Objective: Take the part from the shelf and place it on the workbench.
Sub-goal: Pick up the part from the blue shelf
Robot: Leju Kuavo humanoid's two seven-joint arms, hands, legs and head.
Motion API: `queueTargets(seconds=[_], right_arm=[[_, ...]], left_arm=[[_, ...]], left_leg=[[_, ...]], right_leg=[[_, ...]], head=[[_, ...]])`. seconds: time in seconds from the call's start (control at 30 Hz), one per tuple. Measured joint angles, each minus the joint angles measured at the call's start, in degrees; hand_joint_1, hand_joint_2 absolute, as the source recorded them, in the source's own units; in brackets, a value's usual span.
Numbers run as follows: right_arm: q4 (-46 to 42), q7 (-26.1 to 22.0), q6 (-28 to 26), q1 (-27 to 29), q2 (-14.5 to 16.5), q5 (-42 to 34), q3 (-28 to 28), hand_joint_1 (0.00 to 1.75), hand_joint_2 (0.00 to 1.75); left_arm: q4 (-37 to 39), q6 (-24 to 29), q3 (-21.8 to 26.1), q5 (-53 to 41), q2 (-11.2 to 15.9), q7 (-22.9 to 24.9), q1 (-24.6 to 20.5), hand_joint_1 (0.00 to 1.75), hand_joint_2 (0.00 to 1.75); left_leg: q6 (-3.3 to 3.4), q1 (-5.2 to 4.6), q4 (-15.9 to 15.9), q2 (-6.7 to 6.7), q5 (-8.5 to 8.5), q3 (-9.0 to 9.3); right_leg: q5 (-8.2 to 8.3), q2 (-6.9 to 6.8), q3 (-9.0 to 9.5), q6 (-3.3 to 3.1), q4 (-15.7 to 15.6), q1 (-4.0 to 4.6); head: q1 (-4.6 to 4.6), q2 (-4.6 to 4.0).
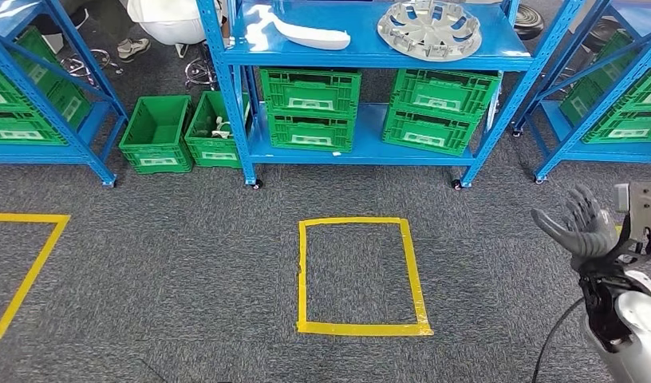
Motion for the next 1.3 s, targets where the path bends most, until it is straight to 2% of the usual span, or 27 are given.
queueTargets(seconds=[0.2, 0.43, 1.23, 1.3], right_arm=[[-7.44, 4.66, 4.8, -4.6, -0.63, 6.8, 2.07, 0.0, 1.75], [-11.99, 7.68, 9.14, -7.53, -1.4, 13.43, 4.03, 0.0, 1.75], [-32.67, 22.34, 29.05, -19.81, -2.21, 52.57, 15.12, 0.0, 1.75], [-34.57, 23.59, 30.45, -20.57, -2.38, 55.87, 15.97, 0.0, 1.75]], left_arm=[[0.11, -0.07, 0.0, 0.22, 0.03, -0.1, -0.04, 0.0, 1.75], [0.27, -0.05, 0.0, 0.42, 0.08, -0.16, -0.1, 0.0, 1.75], [0.73, -0.63, -0.04, 1.3, 0.09, -0.18, -0.23, 0.0, 1.75], [0.74, -0.7, -0.08, 1.39, 0.09, -0.18, -0.23, 0.0, 0.87]], left_leg=[[-0.01, 0.0, 0.01, -0.06, 0.01, 0.01], [0.0, -0.03, 0.01, -0.18, 0.02, -0.12], [0.02, -0.03, 0.03, -0.78, 0.06, -0.16], [0.02, -0.03, 0.04, -0.87, 0.07, -0.16]], right_leg=[[0.0, 0.0, -0.05, 0.0, 0.0, 0.0], [0.01, -0.02, -0.08, 0.0, 0.01, -0.03], [0.01, -0.2, -0.09, 0.0, 0.01, -0.02], [0.0, -0.26, -0.09, 0.0, 0.01, -0.02]], head=[[0.0, 0.0], [-0.01, -0.01], [-0.02, -0.01], [-0.02, -0.01]])
